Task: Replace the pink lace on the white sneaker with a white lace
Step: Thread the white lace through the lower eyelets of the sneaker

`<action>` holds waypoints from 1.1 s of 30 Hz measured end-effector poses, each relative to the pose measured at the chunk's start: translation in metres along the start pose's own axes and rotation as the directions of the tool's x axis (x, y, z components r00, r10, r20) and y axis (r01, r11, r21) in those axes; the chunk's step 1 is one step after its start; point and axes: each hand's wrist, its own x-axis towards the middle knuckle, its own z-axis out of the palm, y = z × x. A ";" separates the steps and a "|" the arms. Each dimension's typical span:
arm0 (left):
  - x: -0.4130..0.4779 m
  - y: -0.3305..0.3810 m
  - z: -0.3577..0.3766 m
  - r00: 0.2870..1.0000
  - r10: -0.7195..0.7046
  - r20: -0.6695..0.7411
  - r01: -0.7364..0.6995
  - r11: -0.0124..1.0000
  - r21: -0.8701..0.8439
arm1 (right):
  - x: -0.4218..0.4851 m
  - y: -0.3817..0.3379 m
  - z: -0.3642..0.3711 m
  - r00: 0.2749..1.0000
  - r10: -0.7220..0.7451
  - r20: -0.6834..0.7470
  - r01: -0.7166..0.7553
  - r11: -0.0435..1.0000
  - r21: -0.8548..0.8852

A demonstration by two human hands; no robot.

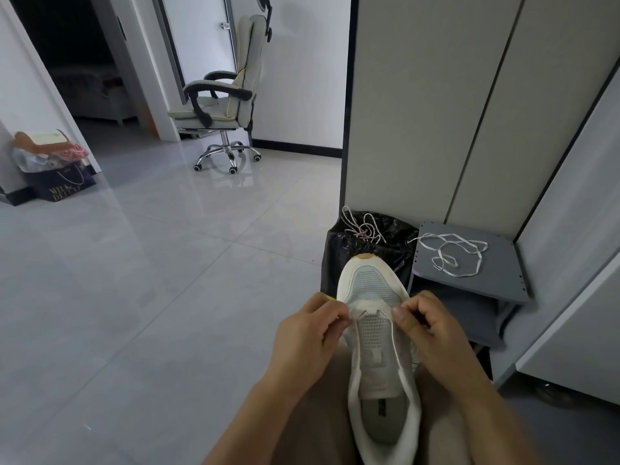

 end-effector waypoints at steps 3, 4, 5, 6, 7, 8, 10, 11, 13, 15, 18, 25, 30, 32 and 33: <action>0.000 0.002 0.001 1.000 -0.006 0.024 0.005 1.000 0.025 | -0.001 0.001 0.001 1.000 0.007 -0.030 -0.007 1.000 0.003; -0.001 0.006 0.002 0.997 -0.048 0.055 0.050 0.998 -0.035 | -0.002 0.001 0.002 0.998 0.022 -0.057 -0.022 1.000 0.005; -0.002 0.010 0.002 0.989 -0.107 0.099 0.119 0.985 -0.122 | -0.003 0.001 0.002 0.996 0.044 -0.081 -0.044 0.999 0.006; -0.003 0.013 0.002 0.973 -0.172 0.156 0.202 0.959 -0.200 | -0.003 0.001 0.002 0.993 0.070 -0.098 -0.069 0.998 0.008; -0.004 0.015 0.001 0.950 -0.233 0.210 0.283 0.924 -0.256 | -0.004 0.002 0.003 0.990 0.090 -0.109 -0.090 0.996 0.007; -0.004 0.017 0.000 0.925 -0.290 0.245 0.354 0.891 -0.283 | -0.004 0.002 0.003 0.989 0.100 -0.112 -0.100 0.995 0.000; -0.001 0.015 0.000 0.894 -0.372 0.249 0.435 0.854 -0.285 | -0.004 0.000 0.004 0.994 0.076 -0.079 -0.078 0.996 -0.031; 0.001 0.012 0.001 0.894 -0.393 0.216 0.440 0.862 -0.251 | -0.004 -0.002 0.003 0.998 0.049 -0.040 -0.051 0.997 -0.058; 0.003 0.007 0.004 0.917 -0.373 0.140 0.391 0.910 -0.141 | -0.005 -0.005 0.001 0.999 0.001 0.052 0.004 0.996 -0.091; 0.000 0.006 0.008 0.949 -0.297 0.106 0.306 0.948 -0.088 | -0.006 -0.008 -0.004 0.997 0.001 0.076 0.002 1.000 -0.030; -0.009 0.009 0.014 0.969 -0.194 0.152 0.204 0.978 -0.054 | -0.008 -0.009 -0.005 0.995 0.102 0.009 -0.102 0.988 0.111; -0.009 0.016 0.008 0.990 -0.135 0.044 0.136 0.990 -0.029 | -0.007 -0.008 -0.001 0.989 0.144 -0.039 -0.140 0.986 0.091; -0.009 0.013 0.012 0.981 -0.185 -0.061 0.181 0.981 -0.066 | -0.004 -0.006 -0.009 0.987 0.098 0.126 -0.098 0.995 -0.009; -0.010 0.011 0.013 0.985 -0.163 -0.057 0.161 0.986 -0.046 | -0.003 -0.007 -0.016 0.976 0.091 0.200 -0.098 0.995 0.027; -0.011 0.012 0.013 0.991 -0.132 -0.036 0.131 0.991 -0.025 | -0.002 -0.008 -0.020 0.970 0.095 0.225 -0.108 0.993 0.044</action>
